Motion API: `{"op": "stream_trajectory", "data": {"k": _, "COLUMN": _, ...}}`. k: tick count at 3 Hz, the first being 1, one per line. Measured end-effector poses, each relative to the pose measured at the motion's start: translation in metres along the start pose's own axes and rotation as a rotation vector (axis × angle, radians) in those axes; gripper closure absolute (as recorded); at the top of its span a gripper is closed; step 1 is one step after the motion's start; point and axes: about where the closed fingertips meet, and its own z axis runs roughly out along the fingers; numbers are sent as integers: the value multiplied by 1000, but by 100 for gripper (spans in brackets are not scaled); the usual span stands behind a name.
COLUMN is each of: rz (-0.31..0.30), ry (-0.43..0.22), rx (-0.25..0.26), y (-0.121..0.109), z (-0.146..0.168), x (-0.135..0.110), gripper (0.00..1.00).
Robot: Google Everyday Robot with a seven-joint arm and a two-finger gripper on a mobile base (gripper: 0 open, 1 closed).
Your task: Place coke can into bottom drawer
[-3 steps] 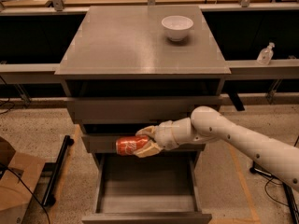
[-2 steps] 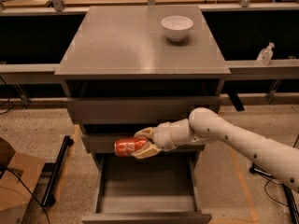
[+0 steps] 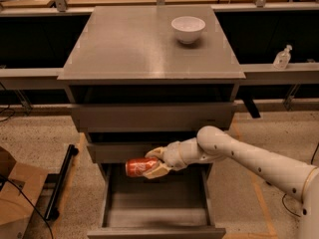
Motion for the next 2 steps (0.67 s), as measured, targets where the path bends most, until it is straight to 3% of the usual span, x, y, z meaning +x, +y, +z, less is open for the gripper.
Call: {"op": "stream_trajectory", "data": {"k": 2, "rz": 52, "ry": -71, "rx": 2, "y": -6, "z": 58, "x": 83, "gripper": 100}}
